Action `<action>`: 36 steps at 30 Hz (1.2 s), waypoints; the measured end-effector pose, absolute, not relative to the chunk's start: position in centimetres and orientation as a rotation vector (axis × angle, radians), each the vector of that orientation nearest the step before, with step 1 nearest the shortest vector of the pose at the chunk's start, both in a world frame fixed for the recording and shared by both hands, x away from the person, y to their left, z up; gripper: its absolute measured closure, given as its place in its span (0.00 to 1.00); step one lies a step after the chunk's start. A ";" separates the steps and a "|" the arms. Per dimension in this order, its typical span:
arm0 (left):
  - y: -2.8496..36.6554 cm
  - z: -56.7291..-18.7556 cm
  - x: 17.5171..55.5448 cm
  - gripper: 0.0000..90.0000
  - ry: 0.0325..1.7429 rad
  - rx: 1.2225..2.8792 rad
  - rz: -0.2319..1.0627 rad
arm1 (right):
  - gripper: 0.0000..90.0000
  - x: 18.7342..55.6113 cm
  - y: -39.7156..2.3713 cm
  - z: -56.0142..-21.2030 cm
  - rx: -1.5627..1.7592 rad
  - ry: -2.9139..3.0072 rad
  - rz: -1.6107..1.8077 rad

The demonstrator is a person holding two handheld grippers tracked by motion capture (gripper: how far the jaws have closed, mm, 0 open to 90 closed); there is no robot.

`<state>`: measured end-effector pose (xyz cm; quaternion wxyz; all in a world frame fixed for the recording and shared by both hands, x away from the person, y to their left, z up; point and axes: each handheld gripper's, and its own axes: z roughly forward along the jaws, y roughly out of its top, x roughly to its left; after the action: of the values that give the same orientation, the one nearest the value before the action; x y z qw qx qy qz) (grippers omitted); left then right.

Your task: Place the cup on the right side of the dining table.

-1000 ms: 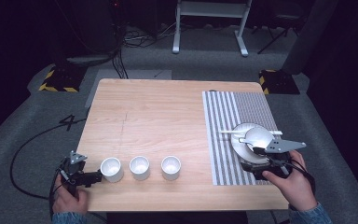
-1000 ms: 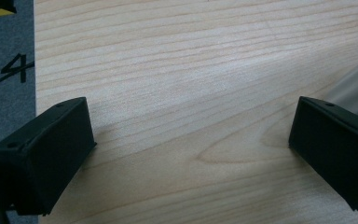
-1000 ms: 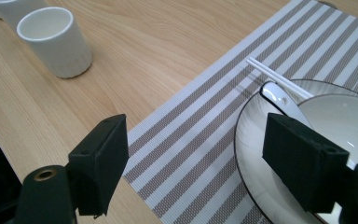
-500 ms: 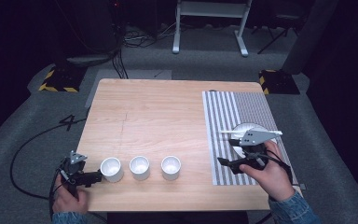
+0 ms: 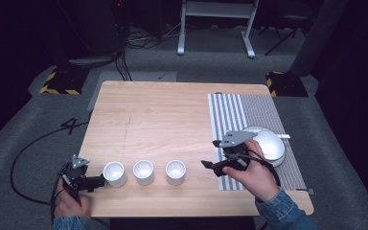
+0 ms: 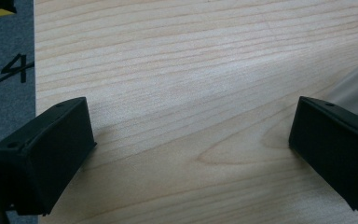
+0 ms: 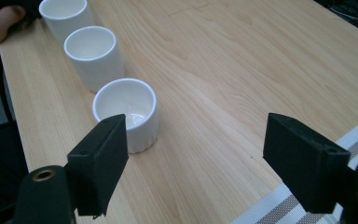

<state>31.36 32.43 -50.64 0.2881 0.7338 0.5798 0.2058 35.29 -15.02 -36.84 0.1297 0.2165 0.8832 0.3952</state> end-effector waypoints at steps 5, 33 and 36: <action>32.4 -50.6 31.4 0.00 1.548 1.959 0.550 | 0.25 35.5 -12.8 -37.3 0.608 2.574 1.170; 32.4 -50.6 31.4 0.00 1.548 1.959 0.550 | 0.18 36.4 -4.5 -45.2 0.633 2.748 1.067; 32.4 -50.6 31.4 0.00 1.548 1.959 0.550 | 0.18 36.4 -4.2 -46.2 0.612 2.762 1.020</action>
<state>31.36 32.43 -50.64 0.2882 0.7337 0.5798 0.2059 36.38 -4.20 -46.19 0.0672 0.2030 0.9164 0.3383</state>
